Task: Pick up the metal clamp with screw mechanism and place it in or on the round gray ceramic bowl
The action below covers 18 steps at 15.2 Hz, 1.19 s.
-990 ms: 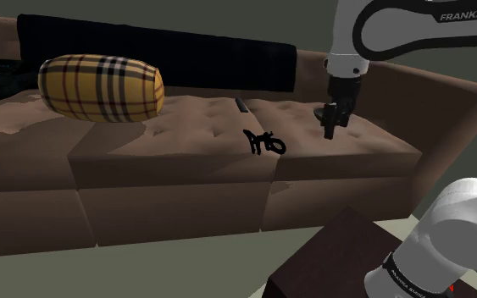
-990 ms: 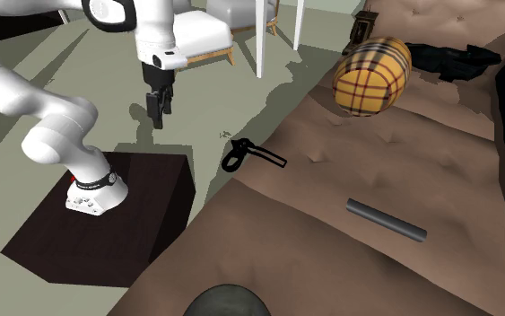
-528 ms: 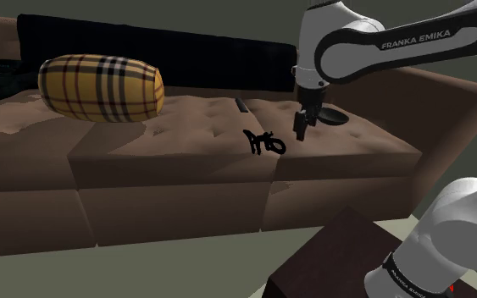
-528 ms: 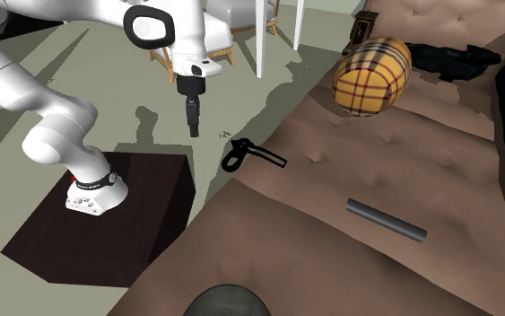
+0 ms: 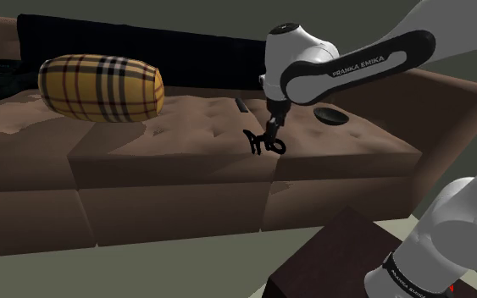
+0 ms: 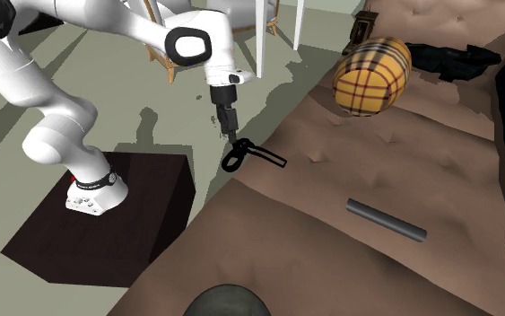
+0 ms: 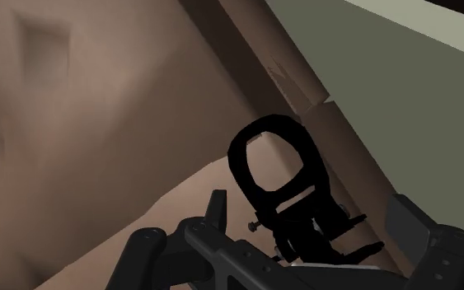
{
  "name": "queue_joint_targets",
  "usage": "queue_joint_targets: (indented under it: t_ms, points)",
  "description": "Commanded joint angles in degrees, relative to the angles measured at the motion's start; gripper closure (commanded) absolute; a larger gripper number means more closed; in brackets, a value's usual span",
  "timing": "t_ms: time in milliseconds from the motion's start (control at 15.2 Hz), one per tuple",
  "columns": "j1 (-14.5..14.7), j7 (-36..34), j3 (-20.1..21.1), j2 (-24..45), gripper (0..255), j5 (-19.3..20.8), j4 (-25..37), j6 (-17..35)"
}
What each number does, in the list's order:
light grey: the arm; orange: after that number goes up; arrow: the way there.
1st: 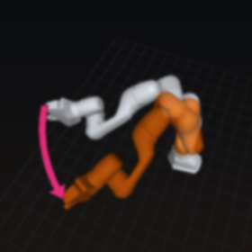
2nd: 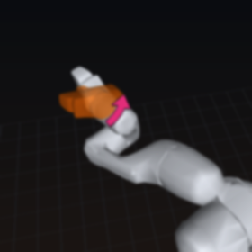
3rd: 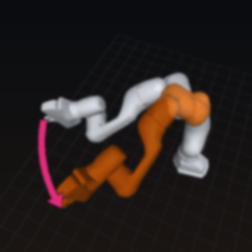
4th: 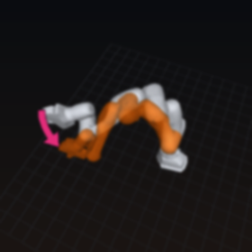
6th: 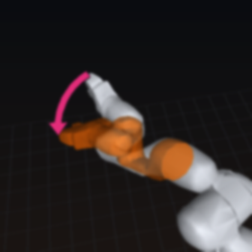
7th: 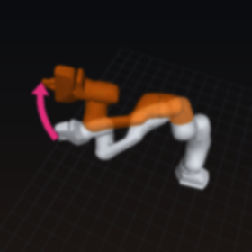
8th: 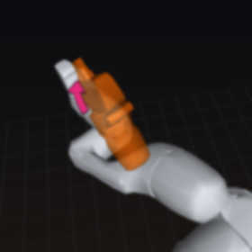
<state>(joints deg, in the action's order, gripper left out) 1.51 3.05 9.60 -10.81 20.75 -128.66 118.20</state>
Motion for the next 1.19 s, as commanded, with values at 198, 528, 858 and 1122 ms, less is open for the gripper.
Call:
queue_joint_targets:
  t_ms: [198, 528, 858, 1122]
  points:
    - [-0.25, -0.80, 0.23, 3.51, 0, 2.81, -0.30, 4.46]
    - [-0.89, -1.59, -0.30, 5.25, 0, 4.17, -1.84, 7.75]
    - [-0.89, -1.59, -0.30, 5.25, 0, 4.17, -1.84, 7.75]
    - [-0.89, -1.59, -0.30, 5.25, 255, 4.17, -1.84, 7.74]
